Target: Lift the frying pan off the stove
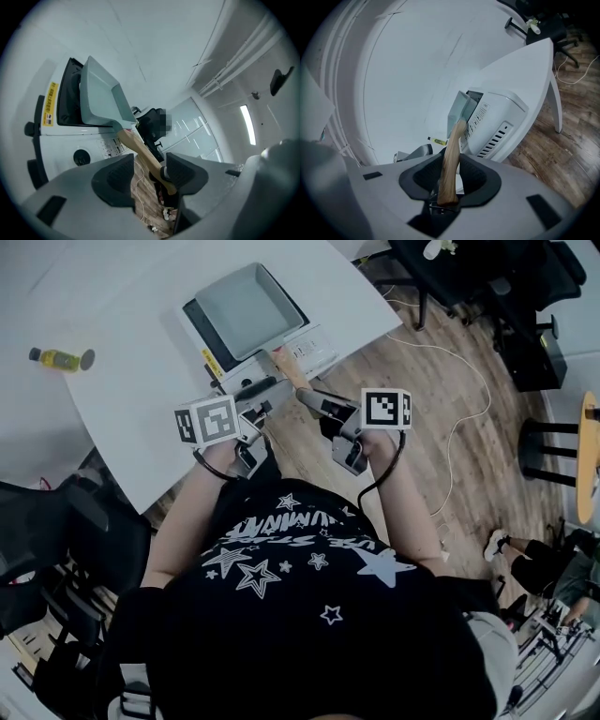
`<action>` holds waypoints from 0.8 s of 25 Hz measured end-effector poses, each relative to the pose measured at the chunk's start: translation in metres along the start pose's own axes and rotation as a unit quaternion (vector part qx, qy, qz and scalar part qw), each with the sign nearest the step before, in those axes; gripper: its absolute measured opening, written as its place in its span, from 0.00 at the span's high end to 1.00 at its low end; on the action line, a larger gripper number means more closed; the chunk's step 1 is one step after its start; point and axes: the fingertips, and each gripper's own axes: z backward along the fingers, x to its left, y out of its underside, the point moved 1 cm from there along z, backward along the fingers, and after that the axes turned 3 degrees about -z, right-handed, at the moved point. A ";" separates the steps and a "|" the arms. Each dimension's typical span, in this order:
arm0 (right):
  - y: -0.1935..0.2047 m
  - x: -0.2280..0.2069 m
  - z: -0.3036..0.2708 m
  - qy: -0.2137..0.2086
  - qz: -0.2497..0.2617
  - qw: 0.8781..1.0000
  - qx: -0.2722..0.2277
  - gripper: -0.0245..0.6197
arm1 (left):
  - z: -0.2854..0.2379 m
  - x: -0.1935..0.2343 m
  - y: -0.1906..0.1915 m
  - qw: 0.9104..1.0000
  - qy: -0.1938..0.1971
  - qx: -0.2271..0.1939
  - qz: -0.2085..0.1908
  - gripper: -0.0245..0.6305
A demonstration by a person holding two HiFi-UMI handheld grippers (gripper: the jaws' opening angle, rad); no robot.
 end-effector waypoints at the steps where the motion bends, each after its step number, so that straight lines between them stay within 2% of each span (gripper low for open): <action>1: 0.000 -0.001 0.000 0.002 -0.001 1.000 -0.001 0.79 | -0.003 0.000 -0.001 1.000 0.006 0.000 0.009 0.66; 4: 0.000 0.000 0.000 0.001 -0.002 1.000 -0.002 0.79 | -0.013 0.000 -0.001 0.999 0.016 0.012 0.033 0.66; 8: -0.001 0.010 -0.005 -0.032 0.011 0.999 -0.001 0.79 | -0.024 0.002 0.003 0.997 0.028 0.028 0.070 0.66; 11: 0.001 0.000 0.000 0.004 0.001 1.000 0.000 0.79 | -0.033 0.006 0.005 0.995 0.027 0.034 0.085 0.66; 20: 0.001 0.001 0.000 0.004 -0.001 1.000 0.000 0.79 | -0.051 0.016 -0.003 0.991 0.022 0.022 0.129 0.67</action>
